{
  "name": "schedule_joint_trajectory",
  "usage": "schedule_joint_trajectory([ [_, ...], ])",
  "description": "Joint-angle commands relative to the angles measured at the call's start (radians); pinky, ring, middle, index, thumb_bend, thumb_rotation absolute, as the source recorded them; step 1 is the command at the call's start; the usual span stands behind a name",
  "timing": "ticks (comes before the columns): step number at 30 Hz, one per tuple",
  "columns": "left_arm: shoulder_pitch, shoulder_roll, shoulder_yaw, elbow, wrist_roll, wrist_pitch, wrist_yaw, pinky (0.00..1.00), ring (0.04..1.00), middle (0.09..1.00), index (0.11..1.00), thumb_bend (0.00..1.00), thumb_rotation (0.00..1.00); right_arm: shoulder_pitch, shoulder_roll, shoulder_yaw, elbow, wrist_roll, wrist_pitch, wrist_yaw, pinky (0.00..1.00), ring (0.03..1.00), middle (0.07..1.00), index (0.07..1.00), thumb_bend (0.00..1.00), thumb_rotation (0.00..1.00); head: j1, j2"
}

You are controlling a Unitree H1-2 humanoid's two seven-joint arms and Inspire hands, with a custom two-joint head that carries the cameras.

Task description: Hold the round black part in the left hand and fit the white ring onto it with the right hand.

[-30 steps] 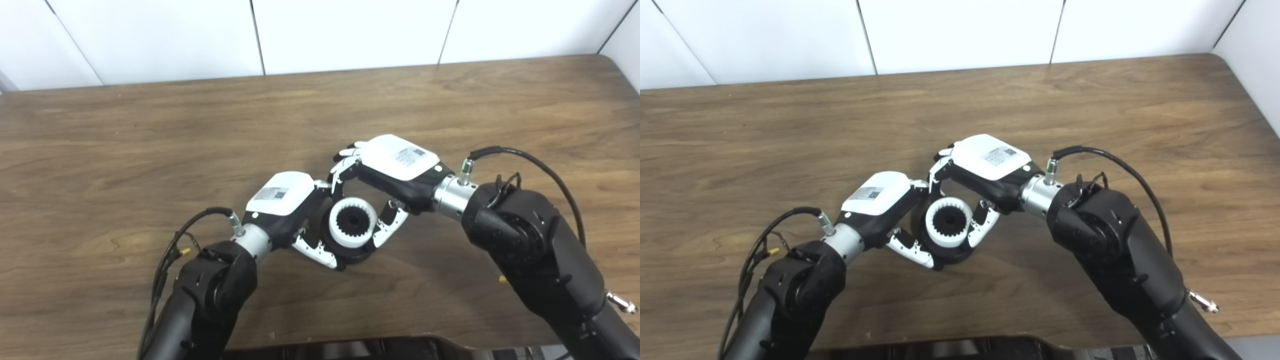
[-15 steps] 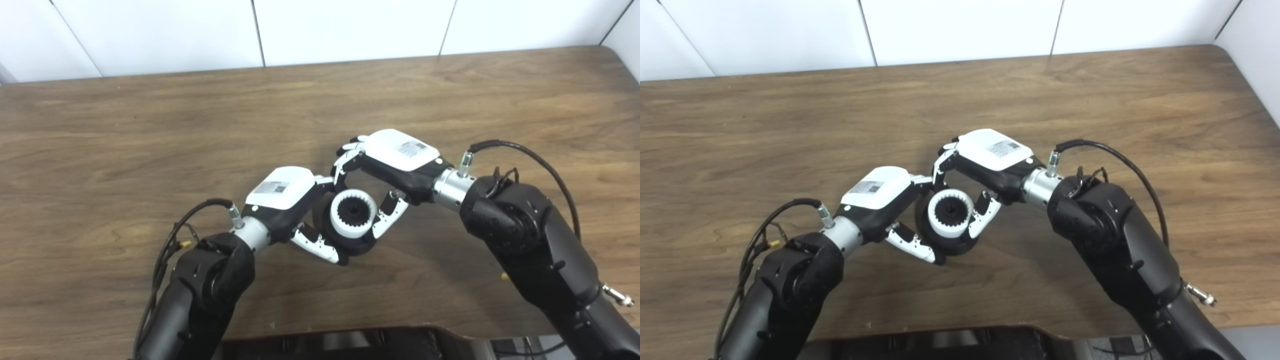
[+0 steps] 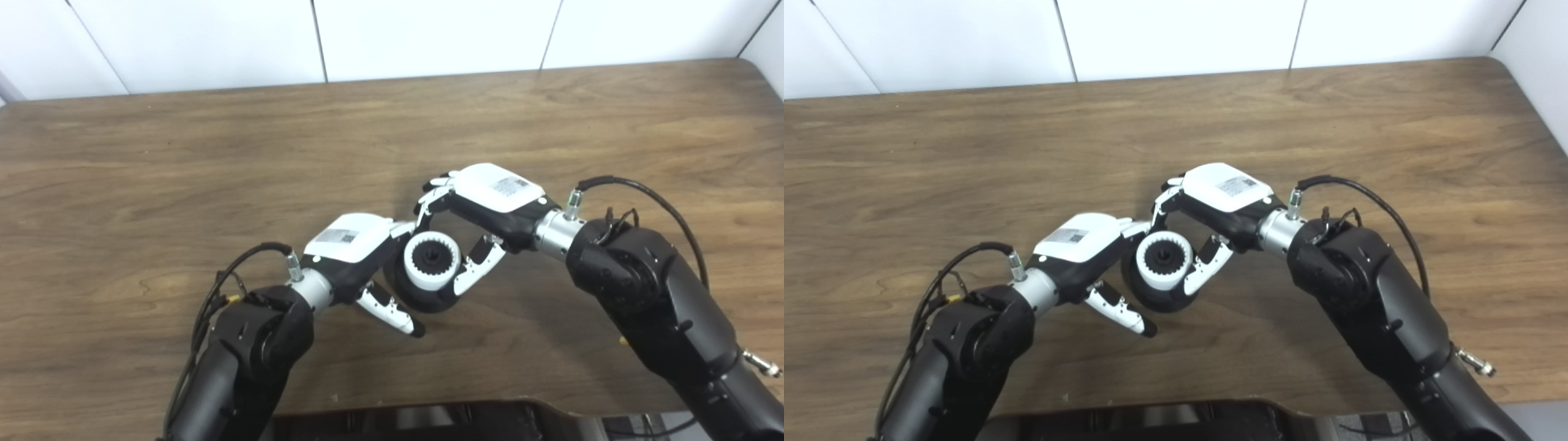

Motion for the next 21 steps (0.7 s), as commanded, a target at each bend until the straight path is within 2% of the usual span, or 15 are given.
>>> schedule_joint_trajectory([
  [1, 0.013, 0.032, 0.019, 0.026, 0.051, 0.064, -0.075, 0.96, 0.958, 0.961, 0.985, 1.00, 0.38, -0.016, -0.014, -0.007, -0.022, -0.012, 0.012, 0.019, 0.94, 0.924, 0.828, 0.722, 1.00, 0.37, -0.001, 0.001],
  [8, 0.020, 0.024, 0.047, 0.006, 0.063, 0.068, -0.079, 0.88, 0.954, 0.960, 0.985, 1.00, 0.37, -0.026, -0.015, -0.022, -0.045, -0.005, 0.045, 0.047, 0.94, 0.952, 0.888, 0.774, 1.00, 0.40, -0.004, -0.001],
  [11, 0.025, 0.019, 0.058, -0.004, 0.074, 0.068, -0.085, 0.90, 0.966, 0.966, 0.987, 1.00, 0.37, -0.031, -0.013, -0.030, -0.053, -0.005, 0.058, 0.054, 0.94, 0.959, 0.891, 0.780, 1.00, 0.40, -0.004, -0.003],
  [14, 0.030, 0.018, 0.074, -0.013, 0.087, 0.063, -0.080, 0.97, 0.995, 0.988, 0.990, 1.00, 0.40, -0.035, -0.013, -0.043, -0.058, 0.003, 0.061, 0.053, 0.94, 0.961, 0.892, 0.780, 1.00, 0.40, -0.005, -0.006],
  [17, 0.042, 0.000, 0.099, -0.027, 0.133, 0.071, -0.061, 0.99, 0.992, 0.982, 0.977, 1.00, 0.44, -0.041, -0.017, -0.050, -0.066, 0.007, 0.066, 0.058, 0.94, 0.973, 0.899, 0.790, 1.00, 0.41, -0.007, -0.010],
  [21, 0.048, -0.012, 0.151, -0.054, 0.158, 0.074, -0.058, 1.00, 0.986, 0.977, 0.986, 1.00, 0.42, -0.040, -0.020, -0.071, -0.074, 0.030, 0.069, 0.057, 0.97, 0.996, 0.918, 0.809, 1.00, 0.39, -0.006, -0.017],
])
